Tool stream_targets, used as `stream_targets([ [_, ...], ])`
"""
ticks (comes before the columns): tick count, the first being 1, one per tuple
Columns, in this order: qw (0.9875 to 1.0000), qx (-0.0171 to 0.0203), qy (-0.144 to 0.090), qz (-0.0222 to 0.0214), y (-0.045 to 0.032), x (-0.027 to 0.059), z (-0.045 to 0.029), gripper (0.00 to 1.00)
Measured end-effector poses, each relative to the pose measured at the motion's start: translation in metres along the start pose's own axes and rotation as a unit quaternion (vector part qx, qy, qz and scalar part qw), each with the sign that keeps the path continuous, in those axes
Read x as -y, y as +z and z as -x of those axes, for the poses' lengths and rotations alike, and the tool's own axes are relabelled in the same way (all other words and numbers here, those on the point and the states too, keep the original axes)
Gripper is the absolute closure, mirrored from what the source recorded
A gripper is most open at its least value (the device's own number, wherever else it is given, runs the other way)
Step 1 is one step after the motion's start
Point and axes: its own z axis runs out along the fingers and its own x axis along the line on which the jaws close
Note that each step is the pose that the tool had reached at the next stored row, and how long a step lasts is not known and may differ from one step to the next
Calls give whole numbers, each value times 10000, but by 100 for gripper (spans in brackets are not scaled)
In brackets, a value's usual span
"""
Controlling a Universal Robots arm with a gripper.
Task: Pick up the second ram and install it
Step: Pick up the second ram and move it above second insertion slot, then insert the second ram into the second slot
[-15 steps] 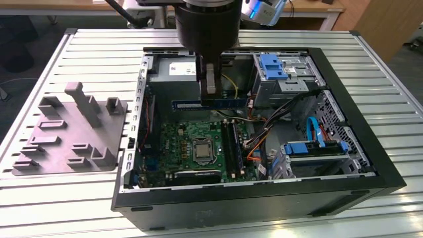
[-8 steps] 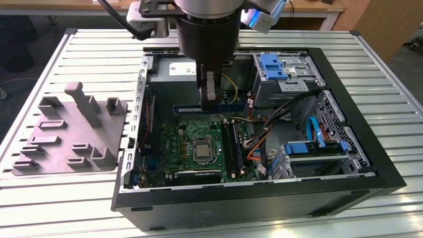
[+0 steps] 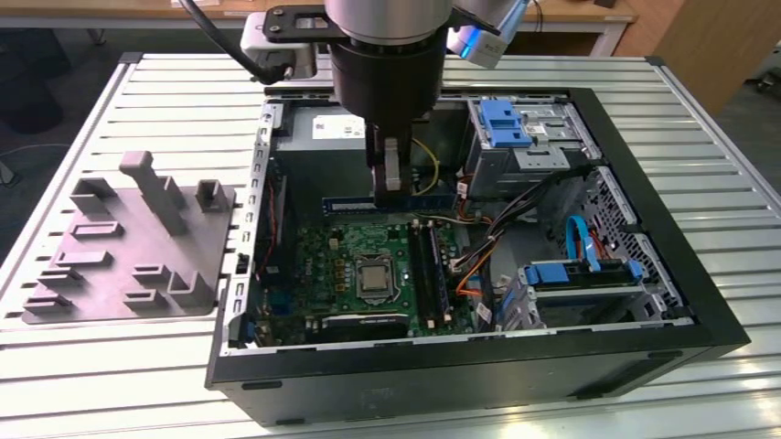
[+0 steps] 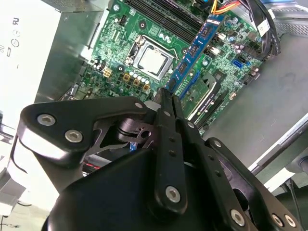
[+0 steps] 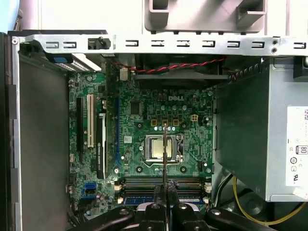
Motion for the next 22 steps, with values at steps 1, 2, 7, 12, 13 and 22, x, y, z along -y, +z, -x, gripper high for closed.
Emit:
stream_targets([
  [1, 10000, 1, 0, -1, 1, 0, 0, 87],
  [2, 10000, 1, 0, -1, 1, 0, 0, 87],
  [7, 10000, 5, 0, -1, 9, 3, 7, 87],
  [12, 10000, 10, 0, -1, 49, 4, 7, 87],
  [13, 10000, 11, 0, 0, 60, 4, 7, 87],
  [22, 10000, 19, 0, 0, 68, 13, 7, 87],
])
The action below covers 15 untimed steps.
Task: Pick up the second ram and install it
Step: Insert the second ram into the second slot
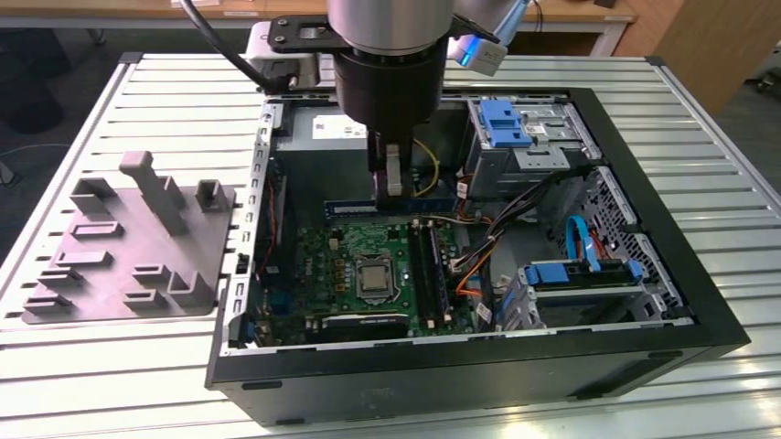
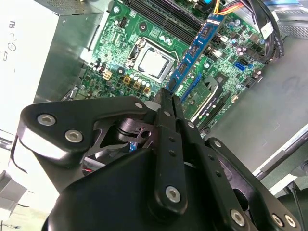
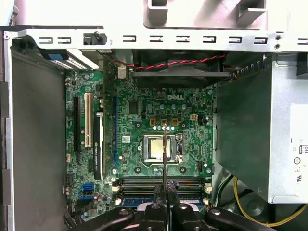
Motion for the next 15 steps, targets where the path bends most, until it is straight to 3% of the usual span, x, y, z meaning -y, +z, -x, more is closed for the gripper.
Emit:
stream_targets([
  [8, 10000, -1, 41, -1, 1, 2, 0, 87],
  [12, 9993, -11, 372, -6, 5, 2, 0, 87],
  [15, 9979, -20, 641, -11, 9, 2, 0, 87],
])
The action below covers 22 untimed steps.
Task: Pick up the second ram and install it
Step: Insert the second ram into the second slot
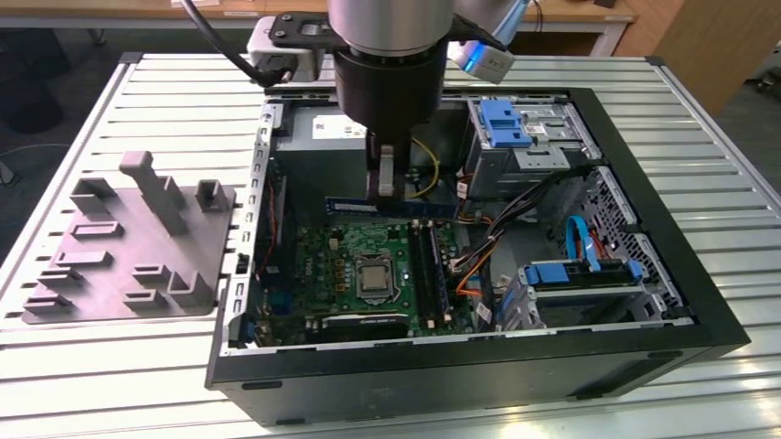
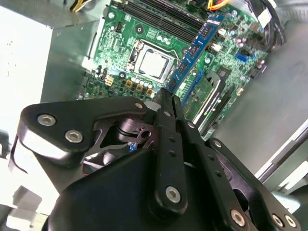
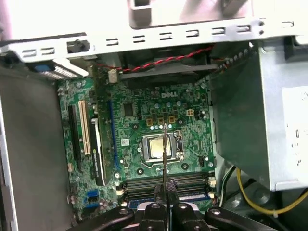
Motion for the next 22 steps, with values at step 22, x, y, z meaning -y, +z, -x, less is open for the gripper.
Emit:
stream_targets([
  [22, 9801, -58, 1986, -35, 39, -2, -1, 87],
])
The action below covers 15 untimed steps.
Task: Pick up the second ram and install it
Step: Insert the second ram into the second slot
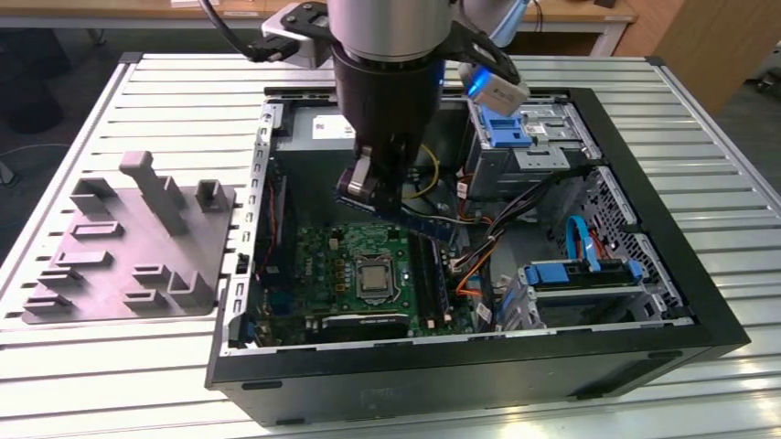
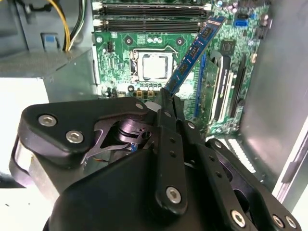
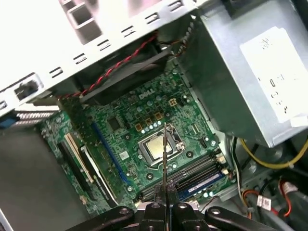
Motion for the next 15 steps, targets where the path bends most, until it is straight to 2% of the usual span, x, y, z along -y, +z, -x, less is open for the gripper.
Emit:
stream_targets([
  [3, 9996, -8, 277, -5, 3, 0, 0, 87],
  [7, 9980, -18, 634, -11, 5, 0, 0, 87],
  [11, 9950, -29, 993, -17, 7, 0, 0, 87],
  [15, 9907, -40, 1358, -24, 9, 0, 0, 87],
])
